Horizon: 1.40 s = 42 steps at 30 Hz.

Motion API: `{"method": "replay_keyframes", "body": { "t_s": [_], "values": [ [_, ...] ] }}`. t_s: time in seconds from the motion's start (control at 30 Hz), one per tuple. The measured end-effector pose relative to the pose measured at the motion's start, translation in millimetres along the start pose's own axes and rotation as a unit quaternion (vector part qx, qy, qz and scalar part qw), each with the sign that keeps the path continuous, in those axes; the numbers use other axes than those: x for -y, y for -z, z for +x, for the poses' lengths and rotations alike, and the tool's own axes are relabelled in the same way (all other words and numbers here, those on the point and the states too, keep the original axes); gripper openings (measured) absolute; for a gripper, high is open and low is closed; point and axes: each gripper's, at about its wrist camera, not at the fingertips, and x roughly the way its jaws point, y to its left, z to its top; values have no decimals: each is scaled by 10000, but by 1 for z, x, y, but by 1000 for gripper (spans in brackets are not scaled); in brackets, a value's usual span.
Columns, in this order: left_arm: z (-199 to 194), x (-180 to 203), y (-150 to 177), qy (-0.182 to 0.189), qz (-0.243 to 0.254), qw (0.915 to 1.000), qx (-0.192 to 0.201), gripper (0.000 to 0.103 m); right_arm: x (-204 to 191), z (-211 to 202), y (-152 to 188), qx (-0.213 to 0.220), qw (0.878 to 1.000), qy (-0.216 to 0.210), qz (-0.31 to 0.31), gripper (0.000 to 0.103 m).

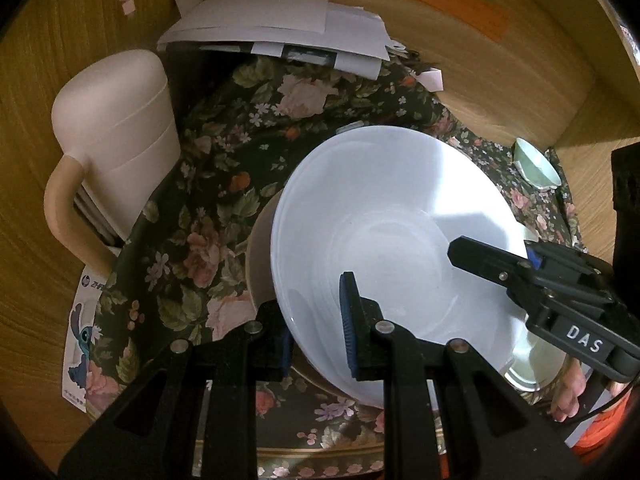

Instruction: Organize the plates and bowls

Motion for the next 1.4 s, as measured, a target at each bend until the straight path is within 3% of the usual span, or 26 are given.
{"method": "replay_keyframes", "body": {
  "t_s": [0.4, 0.8, 0.93, 1.13, 1.4],
  "values": [
    [8, 0, 1, -181, 54, 9998, 0, 19, -3, -5, -2, 93, 9991, 333, -253, 23],
    [23, 10, -11, -587, 311, 9977, -95, 19, 8, -8, -4, 125, 9995, 248, -166, 24],
    [24, 17, -16, -600, 410, 9972, -158, 35, 13, -13, -2, 151, 9997, 197, -82, 25],
    [16, 26, -24, -711, 422, 9966, 37, 56, 23, -28, -2, 322, 9991, 267, -21, 40],
    [-7, 35, -43, -748, 353, 9952, 519, 66, 47, -54, -8, 635, 9966, 514, 70, 49]
  ]
}}
